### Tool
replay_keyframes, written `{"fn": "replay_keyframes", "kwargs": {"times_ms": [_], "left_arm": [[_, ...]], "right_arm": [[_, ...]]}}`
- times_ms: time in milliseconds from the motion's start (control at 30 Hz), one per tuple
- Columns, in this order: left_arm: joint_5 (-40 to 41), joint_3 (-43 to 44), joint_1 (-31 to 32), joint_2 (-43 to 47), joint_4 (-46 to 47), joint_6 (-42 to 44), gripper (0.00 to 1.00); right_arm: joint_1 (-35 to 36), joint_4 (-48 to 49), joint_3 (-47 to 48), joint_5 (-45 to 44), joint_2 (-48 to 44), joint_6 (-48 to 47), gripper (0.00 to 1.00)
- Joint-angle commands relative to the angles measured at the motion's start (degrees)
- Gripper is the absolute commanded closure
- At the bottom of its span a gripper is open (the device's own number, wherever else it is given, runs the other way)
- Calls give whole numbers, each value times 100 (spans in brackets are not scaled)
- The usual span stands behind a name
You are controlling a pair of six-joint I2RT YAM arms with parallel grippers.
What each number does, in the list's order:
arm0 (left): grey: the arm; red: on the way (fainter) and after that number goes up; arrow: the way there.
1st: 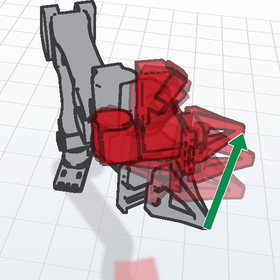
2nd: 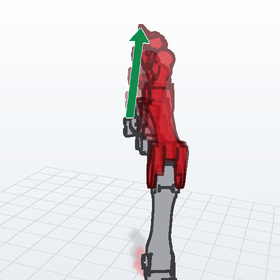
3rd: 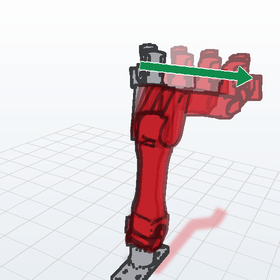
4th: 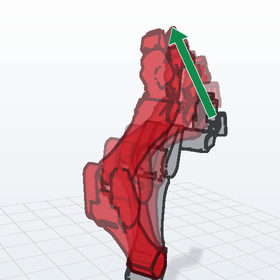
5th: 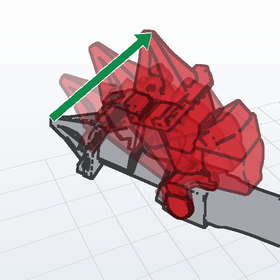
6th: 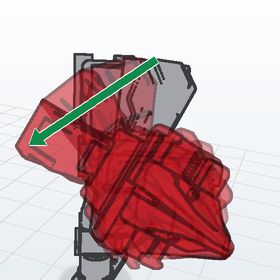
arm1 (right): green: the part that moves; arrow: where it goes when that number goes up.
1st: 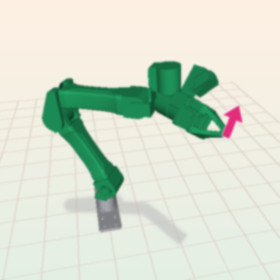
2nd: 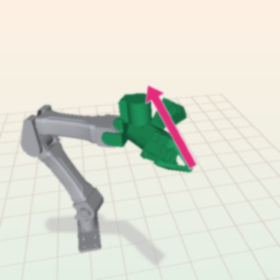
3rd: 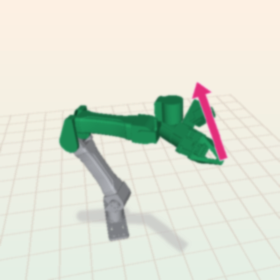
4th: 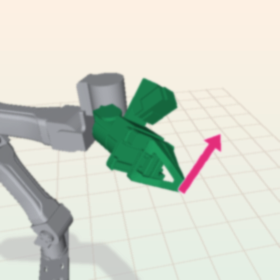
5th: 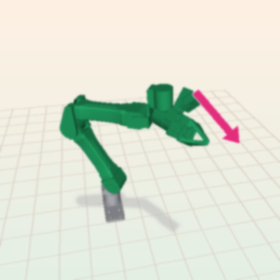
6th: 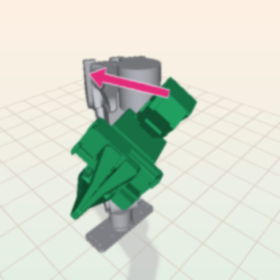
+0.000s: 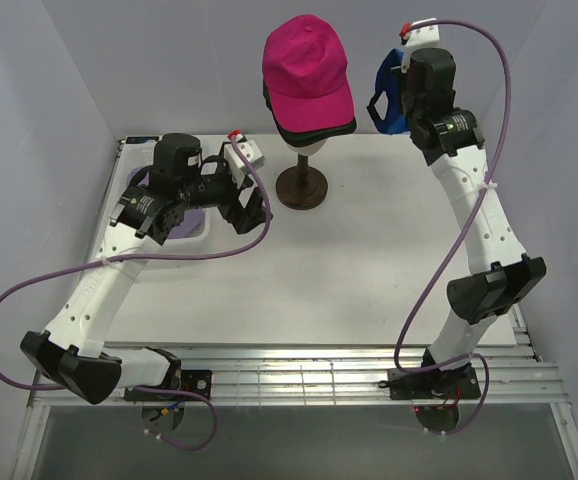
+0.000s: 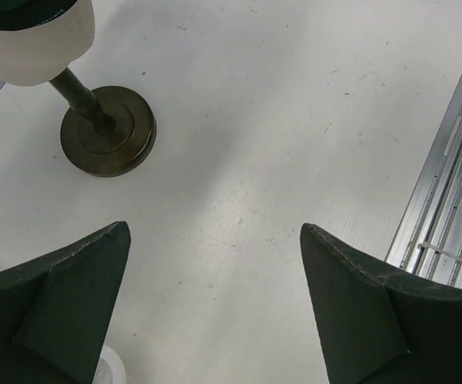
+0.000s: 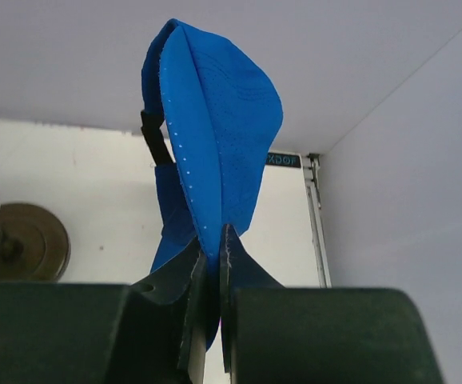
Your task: Stack the hats
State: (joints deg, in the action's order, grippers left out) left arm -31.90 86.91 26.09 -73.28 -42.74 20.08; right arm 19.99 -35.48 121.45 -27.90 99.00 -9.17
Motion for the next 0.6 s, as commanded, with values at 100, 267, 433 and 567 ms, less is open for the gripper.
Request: {"fn": "replay_keyframes", "kwargs": {"times_ms": [100, 267, 433, 567], "left_arm": [[26, -8, -7, 252, -138, 32, 2], [70, -52, -7, 200, -112, -21, 2], [-18, -61, -7, 112, -103, -74, 2], [52, -122, -7, 147, -77, -30, 2]], "right_arm": [[49, 2869, 11, 98, 233, -663, 92], [242, 4496, 449, 460, 865, -1595, 92], [348, 5042, 924, 1093, 1472, -2861, 92], [409, 5026, 1108, 1769, 1508, -3055, 92]]}}
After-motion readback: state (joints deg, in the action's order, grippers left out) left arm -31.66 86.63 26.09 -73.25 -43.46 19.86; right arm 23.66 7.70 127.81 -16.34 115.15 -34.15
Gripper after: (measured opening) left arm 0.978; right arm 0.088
